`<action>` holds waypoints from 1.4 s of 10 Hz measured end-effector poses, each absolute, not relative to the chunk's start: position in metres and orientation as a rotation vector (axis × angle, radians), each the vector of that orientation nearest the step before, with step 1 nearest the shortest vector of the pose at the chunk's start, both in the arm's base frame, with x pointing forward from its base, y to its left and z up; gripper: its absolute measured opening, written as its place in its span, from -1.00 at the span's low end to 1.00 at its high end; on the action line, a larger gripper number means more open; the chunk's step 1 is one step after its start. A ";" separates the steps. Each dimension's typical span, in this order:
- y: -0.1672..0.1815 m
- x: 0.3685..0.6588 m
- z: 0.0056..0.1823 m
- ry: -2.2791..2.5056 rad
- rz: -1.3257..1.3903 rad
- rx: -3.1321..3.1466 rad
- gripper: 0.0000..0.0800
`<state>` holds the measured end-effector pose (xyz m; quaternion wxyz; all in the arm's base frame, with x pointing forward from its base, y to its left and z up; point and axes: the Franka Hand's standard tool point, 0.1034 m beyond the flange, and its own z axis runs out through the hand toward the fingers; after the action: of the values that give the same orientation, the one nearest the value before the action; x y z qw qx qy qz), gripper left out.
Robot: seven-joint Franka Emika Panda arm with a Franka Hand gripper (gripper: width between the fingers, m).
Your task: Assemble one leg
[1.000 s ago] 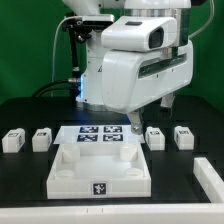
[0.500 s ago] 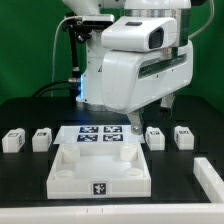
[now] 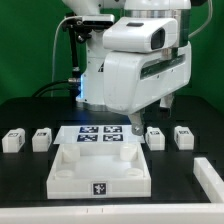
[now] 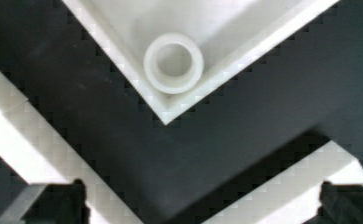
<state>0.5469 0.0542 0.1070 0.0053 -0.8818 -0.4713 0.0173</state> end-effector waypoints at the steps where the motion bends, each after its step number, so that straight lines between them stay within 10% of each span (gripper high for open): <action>1: 0.048 0.522 0.102 -1.620 0.055 -2.677 0.62; 9: -0.023 0.438 0.013 -2.177 0.073 -2.138 0.62; 14: -0.023 0.434 0.008 -2.174 0.048 -2.161 0.53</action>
Offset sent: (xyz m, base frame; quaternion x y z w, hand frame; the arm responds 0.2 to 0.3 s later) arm -0.0623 -0.0536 -0.0320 0.0142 0.0555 -0.3241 0.9443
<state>0.4342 -0.0230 0.0079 0.0381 -0.7045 -0.7086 0.0155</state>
